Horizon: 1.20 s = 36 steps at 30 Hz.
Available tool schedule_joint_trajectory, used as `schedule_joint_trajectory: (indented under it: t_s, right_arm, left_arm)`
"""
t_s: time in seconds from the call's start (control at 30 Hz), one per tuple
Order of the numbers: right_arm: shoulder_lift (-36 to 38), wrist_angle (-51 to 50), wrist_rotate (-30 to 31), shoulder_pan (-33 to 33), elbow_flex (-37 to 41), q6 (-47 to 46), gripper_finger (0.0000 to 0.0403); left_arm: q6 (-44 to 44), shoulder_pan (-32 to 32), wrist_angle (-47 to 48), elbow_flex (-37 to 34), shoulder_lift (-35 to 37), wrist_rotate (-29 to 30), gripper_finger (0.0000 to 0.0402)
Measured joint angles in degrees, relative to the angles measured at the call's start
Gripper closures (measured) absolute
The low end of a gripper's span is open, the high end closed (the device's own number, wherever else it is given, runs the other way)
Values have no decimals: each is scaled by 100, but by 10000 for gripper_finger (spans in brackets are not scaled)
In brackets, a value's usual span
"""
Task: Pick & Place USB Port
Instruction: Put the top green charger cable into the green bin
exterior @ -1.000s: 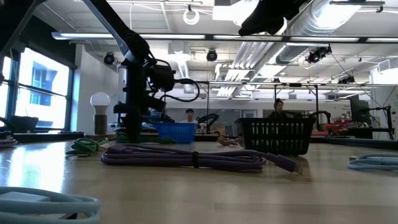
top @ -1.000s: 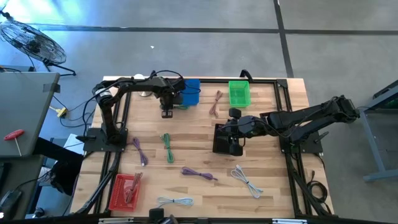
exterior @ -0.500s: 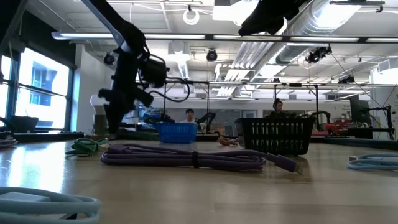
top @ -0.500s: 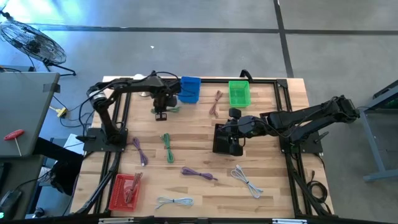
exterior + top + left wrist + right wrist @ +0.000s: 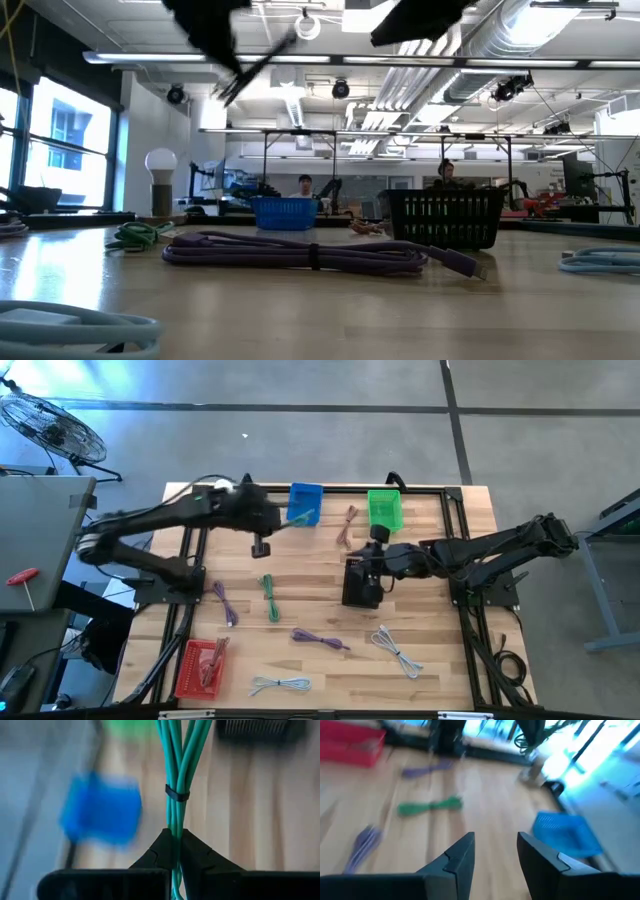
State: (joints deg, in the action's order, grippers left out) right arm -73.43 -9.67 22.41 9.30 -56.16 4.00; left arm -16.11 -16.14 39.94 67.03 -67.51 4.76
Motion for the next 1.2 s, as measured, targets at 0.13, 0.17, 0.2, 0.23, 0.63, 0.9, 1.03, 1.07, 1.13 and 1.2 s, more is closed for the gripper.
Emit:
schedule_joint_trajectory:
  t_s: [0.13, 0.17, 0.2, 0.23, 0.63, 0.9, 1.03, 1.07, 1.13, 1.2]
  right_arm:
    - [0, 878, 155, 0, 0, 421, 263]
    - [0, 1113, 121, 0, 0, 549, 263]
    - [0, 1366, 82, 1, 0, 705, 263]
    - [0, 1608, 25, 2, 0, 856, 263]
    - [0, 3079, -737, -4, 0, 1557, 263]
    - [0, 2922, -782, -4, 0, 1548, 263]
    - [0, 2919, -782, -4, 0, 1542, 263]
    - [0, 2920, -782, -4, 0, 1541, 263]
    - [0, 2920, -782, -4, 0, 1540, 263]
    - [0, 2920, -782, -9, 0, 1540, 263]
  left_arm:
    - [-1, 412, -2072, -531, 768, -408, 394]
    - [-1, 474, -2548, -705, 874, -460, 394]
    - [11, 531, -2918, -881, 970, -531, 394]
    - [54, 581, -3262, -1058, 1038, -597, 394]
    - [941, 682, -7044, -2387, 389, -2413, 394]
    - [966, 678, -7988, -2387, -432, -2820, 394]
    - [1140, 680, -8437, -2387, -629, -3013, 394]
    - [1145, 680, -8526, -2380, -660, -3019, 394]
    - [1174, 678, -8489, -2321, -680, -3045, 394]
    - [1190, 680, -8485, -2232, -738, -3144, 394]
